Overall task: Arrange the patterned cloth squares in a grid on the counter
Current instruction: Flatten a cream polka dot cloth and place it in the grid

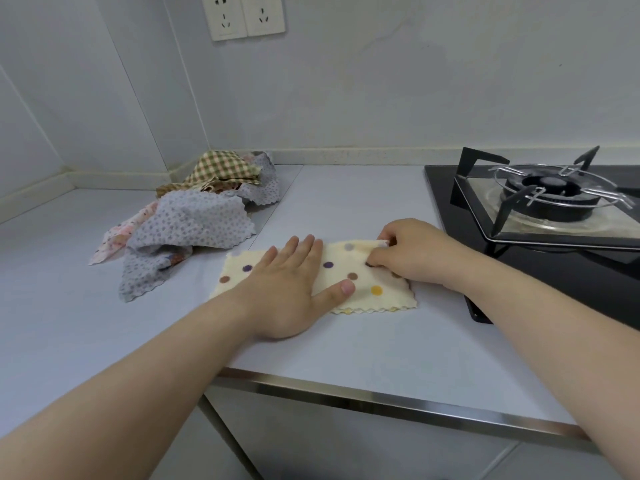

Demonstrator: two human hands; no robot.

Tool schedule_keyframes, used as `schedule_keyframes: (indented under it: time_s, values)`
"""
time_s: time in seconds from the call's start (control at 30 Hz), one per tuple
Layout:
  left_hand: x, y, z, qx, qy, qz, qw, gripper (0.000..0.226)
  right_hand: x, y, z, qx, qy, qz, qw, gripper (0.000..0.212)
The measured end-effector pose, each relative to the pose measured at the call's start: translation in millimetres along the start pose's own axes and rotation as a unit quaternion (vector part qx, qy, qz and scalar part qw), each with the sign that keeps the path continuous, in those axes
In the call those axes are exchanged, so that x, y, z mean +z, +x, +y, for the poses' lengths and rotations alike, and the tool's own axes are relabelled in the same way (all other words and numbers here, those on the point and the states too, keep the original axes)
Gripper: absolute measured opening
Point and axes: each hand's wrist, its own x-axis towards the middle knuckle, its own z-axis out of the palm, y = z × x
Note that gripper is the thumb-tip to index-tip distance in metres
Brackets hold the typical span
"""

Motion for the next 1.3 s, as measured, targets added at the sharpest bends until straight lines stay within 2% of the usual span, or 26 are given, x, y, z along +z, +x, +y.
schedule_keyframes:
  time_s: [0.2, 0.33, 0.5, 0.6, 0.77, 0.83, 0.9, 0.97, 1.0, 1.07, 1.17, 1.23, 1.3]
  values:
    - [1.6, 0.5, -2.2, 0.006, 0.005, -0.006, 1.000, 0.120, -2.1, -7.8, -8.8, -0.038, 0.217, 0.056, 0.974, 0.008]
    - [0.5, 0.0, 0.6, 0.017, 0.009, -0.007, 1.000, 0.125, -4.9, -15.3, -16.5, -0.079, 0.346, 0.087, 0.931, 0.021]
    - [7.2, -0.5, 14.8, 0.083, -0.001, 0.010, 0.996, 0.123, -9.0, -28.5, -23.1, -0.190, 0.471, 0.031, 0.861, 0.037]
    - [8.6, -10.6, 36.1, 0.147, -0.045, 0.054, 0.987, 0.117, -7.5, -31.3, -23.6, -0.226, 0.489, -0.012, 0.842, 0.043]
    - [10.4, -18.0, 52.4, 0.184, -0.121, 0.063, 0.973, 0.123, -1.9, -27.7, -19.6, -0.231, 0.453, -0.030, 0.860, 0.041]
    - [-5.8, -15.1, 45.9, 0.223, -0.132, 0.015, 0.966, 0.131, -0.4, -27.8, -20.0, -0.216, 0.458, -0.025, 0.862, 0.040]
    - [-31.4, -14.1, 27.5, 0.242, -0.138, -0.089, 0.956, 0.126, 0.3, -26.9, -19.9, -0.203, 0.472, -0.017, 0.858, 0.039]
    - [-54.5, -17.4, 4.6, 0.227, -0.212, -0.199, 0.930, 0.106, 0.2, -25.6, -19.6, -0.203, 0.471, -0.009, 0.859, 0.038]
    - [-61.4, -20.2, -5.1, 0.219, -0.261, -0.223, 0.913, 0.094, 0.3, -24.9, -19.2, -0.205, 0.468, -0.008, 0.860, 0.038]
    - [-62.9, -20.4, -19.2, 0.185, -0.366, -0.184, 0.893, 0.085, 0.9, -24.8, -18.5, -0.207, 0.456, -0.013, 0.866, 0.038]
    - [-54.9, -16.3, -19.8, 0.060, -0.508, -0.098, 0.854, 0.069, 4.3, -27.5, -20.5, -0.207, 0.438, -0.051, 0.873, 0.038]
    - [-48.7, -13.0, -18.0, -0.001, -0.525, -0.066, 0.849, 0.060, 5.7, -28.1, -21.6, -0.208, 0.460, -0.091, 0.859, 0.037]
    - [-45.3, -12.8, -19.3, -0.030, -0.524, -0.065, 0.849, 0.058, 5.3, -26.9, -20.0, -0.212, 0.472, -0.095, 0.850, 0.034]
